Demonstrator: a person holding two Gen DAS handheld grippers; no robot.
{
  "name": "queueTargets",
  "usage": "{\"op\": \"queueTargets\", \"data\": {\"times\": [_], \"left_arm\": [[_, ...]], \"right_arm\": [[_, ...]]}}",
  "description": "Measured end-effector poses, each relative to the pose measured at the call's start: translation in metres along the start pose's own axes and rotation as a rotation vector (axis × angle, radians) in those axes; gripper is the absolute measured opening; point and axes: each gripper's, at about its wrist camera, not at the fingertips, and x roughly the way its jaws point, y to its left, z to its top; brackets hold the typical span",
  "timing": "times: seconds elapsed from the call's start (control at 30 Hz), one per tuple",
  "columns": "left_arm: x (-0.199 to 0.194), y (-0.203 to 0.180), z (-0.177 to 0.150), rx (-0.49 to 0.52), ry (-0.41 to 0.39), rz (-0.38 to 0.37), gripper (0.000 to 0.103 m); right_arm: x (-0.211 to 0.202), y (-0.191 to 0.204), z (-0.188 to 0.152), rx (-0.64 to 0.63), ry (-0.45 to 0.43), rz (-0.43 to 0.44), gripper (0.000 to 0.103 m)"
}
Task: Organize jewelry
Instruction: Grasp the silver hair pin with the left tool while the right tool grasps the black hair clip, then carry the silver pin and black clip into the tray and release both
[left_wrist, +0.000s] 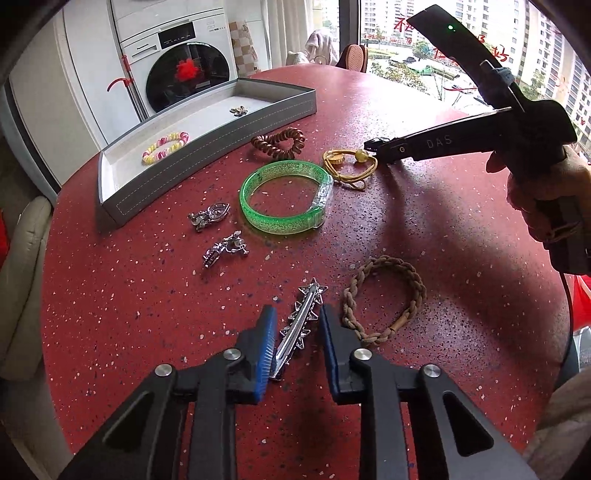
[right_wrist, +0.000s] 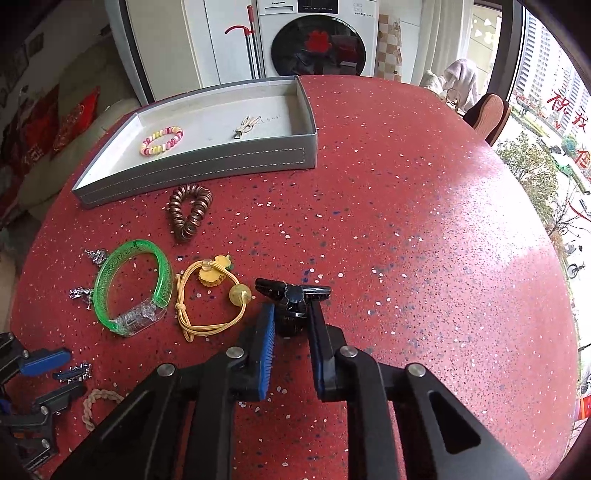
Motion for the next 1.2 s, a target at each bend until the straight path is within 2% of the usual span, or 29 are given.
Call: {"op": "queueTargets", "data": {"times": [0.03, 0.17, 0.23, 0.33, 0.5, 0.93, 1.2], "left_arm": [[0.0, -0.002, -0.001, 0.009, -0.002, 0.003, 0.035], [-0.003, 0.003, -0.002, -0.035, -0.007, -0.021, 0.035], [-0.007, 0.011, -0.001, -0.079, -0.022, -0.04, 0.03], [-0.013, 0.022, -0.002, -0.143, -0.038, -0.071, 0.03], [-0.021, 0.033, -0.005, -0.196, -0.06, -0.073, 0.03], [-0.042, 0.061, 0.012, -0.292, -0.12, -0.029, 0.03], [-0.049, 0.091, 0.05, -0.37, -0.166, 0.025, 0.031]], "right_arm": [[0.0, 0.0, 0.0, 0.003, -0.002, 0.001, 0.019], [-0.006, -0.004, 0.0, 0.018, -0.018, 0.013, 0.019], [-0.01, -0.006, 0.001, 0.023, -0.026, 0.019, 0.019], [-0.015, -0.008, 0.0, 0.028, -0.036, 0.033, 0.019], [-0.022, -0.01, 0.001, 0.038, -0.049, 0.055, 0.019], [-0.043, -0.008, 0.022, 0.049, -0.1, 0.122, 0.019], [-0.049, 0.002, 0.059, 0.022, -0.127, 0.168, 0.019]]}}
